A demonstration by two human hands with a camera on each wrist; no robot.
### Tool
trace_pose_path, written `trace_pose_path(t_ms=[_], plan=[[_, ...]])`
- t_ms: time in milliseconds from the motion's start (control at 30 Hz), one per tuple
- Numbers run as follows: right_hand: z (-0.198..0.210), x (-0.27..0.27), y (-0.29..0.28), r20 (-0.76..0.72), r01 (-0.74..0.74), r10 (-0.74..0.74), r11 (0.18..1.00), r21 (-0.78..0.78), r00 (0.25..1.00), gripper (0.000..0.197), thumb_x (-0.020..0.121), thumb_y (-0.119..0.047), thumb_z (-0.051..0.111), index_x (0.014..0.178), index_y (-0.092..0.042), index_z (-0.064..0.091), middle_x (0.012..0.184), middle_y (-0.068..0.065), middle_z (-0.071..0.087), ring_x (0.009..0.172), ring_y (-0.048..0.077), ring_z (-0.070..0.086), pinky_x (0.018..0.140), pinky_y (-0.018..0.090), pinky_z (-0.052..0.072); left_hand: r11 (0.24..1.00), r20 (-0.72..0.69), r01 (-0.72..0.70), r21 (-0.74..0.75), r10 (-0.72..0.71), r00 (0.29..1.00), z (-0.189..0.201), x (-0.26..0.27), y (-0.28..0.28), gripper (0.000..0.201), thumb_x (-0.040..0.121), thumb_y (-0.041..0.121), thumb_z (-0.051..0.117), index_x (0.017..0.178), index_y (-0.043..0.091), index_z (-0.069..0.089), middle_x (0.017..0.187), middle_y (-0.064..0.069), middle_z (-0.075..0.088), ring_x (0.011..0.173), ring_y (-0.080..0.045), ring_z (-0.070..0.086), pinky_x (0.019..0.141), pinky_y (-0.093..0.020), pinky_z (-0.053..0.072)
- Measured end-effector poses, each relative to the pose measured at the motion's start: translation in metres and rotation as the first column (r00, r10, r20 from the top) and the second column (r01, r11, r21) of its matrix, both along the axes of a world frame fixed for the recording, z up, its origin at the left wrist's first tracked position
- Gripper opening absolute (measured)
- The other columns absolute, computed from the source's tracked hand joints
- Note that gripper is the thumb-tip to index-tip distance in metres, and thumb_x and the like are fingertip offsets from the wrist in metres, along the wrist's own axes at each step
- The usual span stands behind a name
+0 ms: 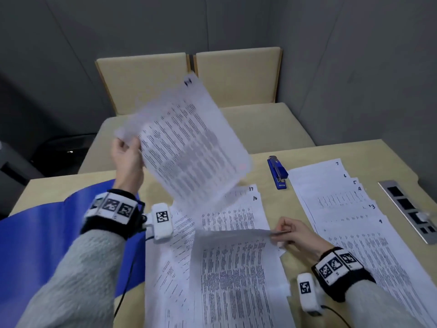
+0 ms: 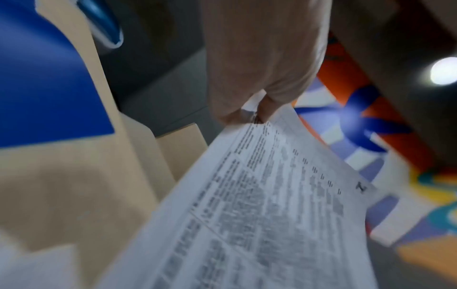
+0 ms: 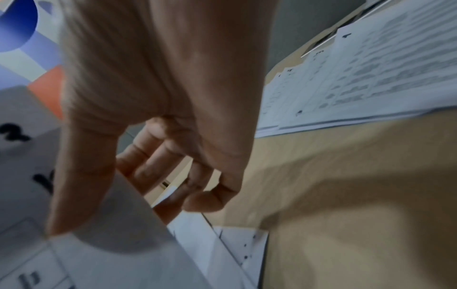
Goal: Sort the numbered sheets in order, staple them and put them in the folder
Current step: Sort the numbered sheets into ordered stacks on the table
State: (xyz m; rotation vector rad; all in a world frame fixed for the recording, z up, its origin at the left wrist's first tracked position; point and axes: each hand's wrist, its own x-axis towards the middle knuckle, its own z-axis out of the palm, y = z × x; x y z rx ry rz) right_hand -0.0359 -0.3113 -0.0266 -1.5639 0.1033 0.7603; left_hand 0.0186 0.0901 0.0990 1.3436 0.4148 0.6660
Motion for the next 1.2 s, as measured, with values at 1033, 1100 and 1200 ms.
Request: trace_pose_path(t_ms=[1033, 1100, 1200], plan=[[-0.019, 0.042, 0.048, -0.153, -0.099, 0.007, 0.792, -0.603, 0.988, 0.029, 0.077, 0.005, 0.068, 0.073, -0.007, 0.042, 0.063, 0.011, 0.048, 0.045, 0.019, 0.045, 0.042, 0.024, 0.037, 0.798, -0.789, 0.55, -0.247, -0.495, 0.364, -0.156, -0.071, -0.084, 0.038, 0.098, 0.042, 0.031, 0.088, 0.012, 0.052, 0.079, -0.009, 0.054, 0.071, -0.023, 0.052, 0.062, -0.027, 0.045], [-0.011, 0.045, 0.041, -0.185, -0.139, 0.046, 0.836, -0.53, 0.982, 0.02, 0.077, 0.006, 0.066, 0.085, -0.004, 0.051, 0.073, 0.015, 0.055, 0.053, 0.022, 0.049, 0.048, 0.025, 0.038, 0.768, -0.794, 0.581, -0.269, -0.519, 0.318, -0.147, -0.076, -0.08, 0.029, 0.097, 0.035, 0.04, 0.084, 0.01, 0.048, 0.071, -0.006, 0.054, 0.058, -0.02, 0.052, 0.057, -0.026, 0.047], [0.001, 0.047, 0.025, -0.256, -0.28, 0.196, 0.893, -0.352, 0.947, 0.033, 0.076, 0.004, 0.068, 0.108, -0.006, 0.062, 0.107, 0.022, 0.067, 0.087, 0.034, 0.064, 0.07, 0.033, 0.04, 0.762, -0.796, 0.552, -0.34, -0.545, 0.262, -0.138, -0.084, -0.073, 0.041, 0.098, 0.042, 0.041, 0.073, 0.01, 0.053, 0.059, -0.002, 0.051, 0.05, -0.017, 0.048, 0.058, -0.028, 0.05]])
